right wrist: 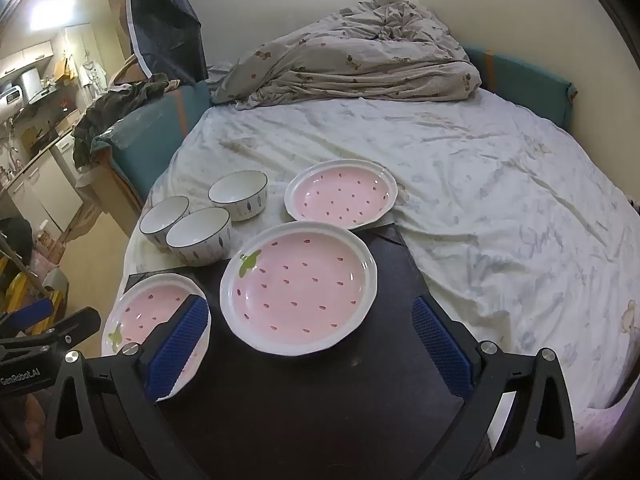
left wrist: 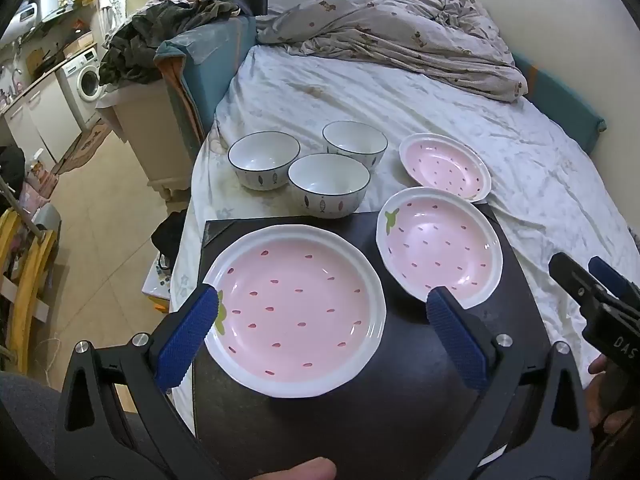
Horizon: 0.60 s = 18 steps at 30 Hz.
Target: Organize plates and bowls
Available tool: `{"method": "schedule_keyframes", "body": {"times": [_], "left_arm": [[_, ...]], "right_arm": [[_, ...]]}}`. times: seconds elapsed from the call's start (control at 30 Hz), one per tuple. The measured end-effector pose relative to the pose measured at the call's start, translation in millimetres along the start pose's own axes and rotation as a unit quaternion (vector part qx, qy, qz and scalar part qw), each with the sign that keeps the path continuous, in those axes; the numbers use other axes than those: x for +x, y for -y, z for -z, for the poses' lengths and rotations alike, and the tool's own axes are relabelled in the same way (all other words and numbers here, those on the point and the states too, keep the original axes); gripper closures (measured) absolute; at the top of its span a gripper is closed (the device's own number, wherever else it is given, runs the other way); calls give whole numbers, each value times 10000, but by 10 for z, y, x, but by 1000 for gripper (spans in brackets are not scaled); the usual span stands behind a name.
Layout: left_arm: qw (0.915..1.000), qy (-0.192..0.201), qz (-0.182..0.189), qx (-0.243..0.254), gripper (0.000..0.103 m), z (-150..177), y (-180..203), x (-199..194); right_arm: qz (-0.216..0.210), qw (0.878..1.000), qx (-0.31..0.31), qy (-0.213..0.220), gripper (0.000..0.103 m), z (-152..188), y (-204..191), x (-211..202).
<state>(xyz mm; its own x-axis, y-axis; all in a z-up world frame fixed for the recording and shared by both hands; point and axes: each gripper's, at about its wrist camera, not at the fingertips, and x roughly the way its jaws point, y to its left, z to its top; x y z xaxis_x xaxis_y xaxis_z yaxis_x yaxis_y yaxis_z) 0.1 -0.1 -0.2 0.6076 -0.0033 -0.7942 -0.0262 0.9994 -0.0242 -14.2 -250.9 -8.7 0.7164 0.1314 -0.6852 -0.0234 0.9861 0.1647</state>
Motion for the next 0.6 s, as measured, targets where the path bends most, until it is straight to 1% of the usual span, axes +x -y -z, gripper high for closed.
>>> {"method": "schedule_keyframes", "body": {"times": [0.3,0.33,0.6], "left_arm": [[10000,-9,-6,2,0,-12,-6,-8],[10000,-1,9,-13,0,-3,-7,-10],[10000,-8,-8,-12,0,-43,-54,0]], "right_arm": [[-44,10000,8,-34,0,9,8,-11],[-11,9999,49,-90,0,-25,30,69],[-5,10000,36,-89,0,-8,-11,6]]}}
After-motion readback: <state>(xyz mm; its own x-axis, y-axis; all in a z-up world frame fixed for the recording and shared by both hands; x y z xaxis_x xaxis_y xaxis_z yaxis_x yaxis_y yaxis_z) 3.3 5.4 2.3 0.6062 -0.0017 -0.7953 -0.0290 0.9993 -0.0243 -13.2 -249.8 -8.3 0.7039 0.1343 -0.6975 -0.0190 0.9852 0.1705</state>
